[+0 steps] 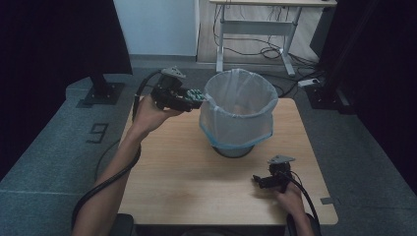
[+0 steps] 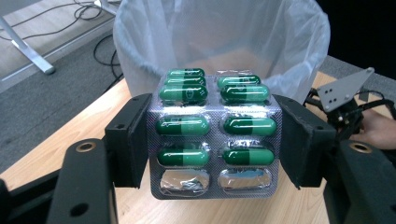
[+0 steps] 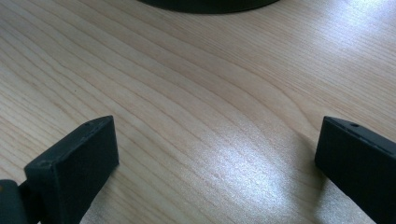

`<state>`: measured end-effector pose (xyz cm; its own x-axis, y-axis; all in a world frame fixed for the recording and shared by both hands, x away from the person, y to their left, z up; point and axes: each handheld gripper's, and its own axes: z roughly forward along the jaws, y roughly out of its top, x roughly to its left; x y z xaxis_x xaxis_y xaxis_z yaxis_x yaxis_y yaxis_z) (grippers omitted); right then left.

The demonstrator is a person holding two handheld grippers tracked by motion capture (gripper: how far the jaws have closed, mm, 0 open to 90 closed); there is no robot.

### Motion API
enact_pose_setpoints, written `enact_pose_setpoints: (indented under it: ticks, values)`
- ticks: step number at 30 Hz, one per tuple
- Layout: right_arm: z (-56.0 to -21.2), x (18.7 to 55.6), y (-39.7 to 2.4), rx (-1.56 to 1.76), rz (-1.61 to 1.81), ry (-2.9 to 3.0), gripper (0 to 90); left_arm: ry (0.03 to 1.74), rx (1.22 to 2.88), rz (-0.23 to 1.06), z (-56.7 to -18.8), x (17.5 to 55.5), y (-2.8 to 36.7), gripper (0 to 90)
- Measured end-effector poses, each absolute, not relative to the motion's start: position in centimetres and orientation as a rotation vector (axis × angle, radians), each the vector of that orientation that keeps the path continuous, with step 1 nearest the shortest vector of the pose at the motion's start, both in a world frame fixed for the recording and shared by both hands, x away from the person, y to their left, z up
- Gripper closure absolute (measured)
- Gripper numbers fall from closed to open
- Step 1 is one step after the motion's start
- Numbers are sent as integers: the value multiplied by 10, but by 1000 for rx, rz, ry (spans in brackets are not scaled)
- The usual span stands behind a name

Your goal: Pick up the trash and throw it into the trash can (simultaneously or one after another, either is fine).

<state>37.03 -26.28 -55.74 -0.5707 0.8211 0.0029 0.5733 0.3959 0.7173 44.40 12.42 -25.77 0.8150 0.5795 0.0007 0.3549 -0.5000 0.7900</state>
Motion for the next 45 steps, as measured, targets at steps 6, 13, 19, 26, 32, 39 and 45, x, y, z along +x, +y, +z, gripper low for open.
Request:
enact_pose_setpoints:
  ticks: [6,13,19,26,32,39,45]
  values:
    - [-557,370,-263,1208,978,2306,0,670,2154,346,-249,449,112,341]
    - [-557,370,-263,1208,978,2306,0,653,2154,349,-244,455,95,341]
    - [-557,370,-263,1208,978,2307,0,653,2151,339,-244,462,83,341]
    - [-557,370,-263,1208,978,2307,0,652,2150,335,-247,469,67,341]
    - [-557,370,-263,1208,978,2307,0,656,2144,337,-248,474,54,341]
    - [-557,370,-263,1208,978,2307,0,661,2148,349,-254,483,38,341]
    - [-557,370,-263,1208,978,2307,0,669,2150,358,-264,491,23,341]
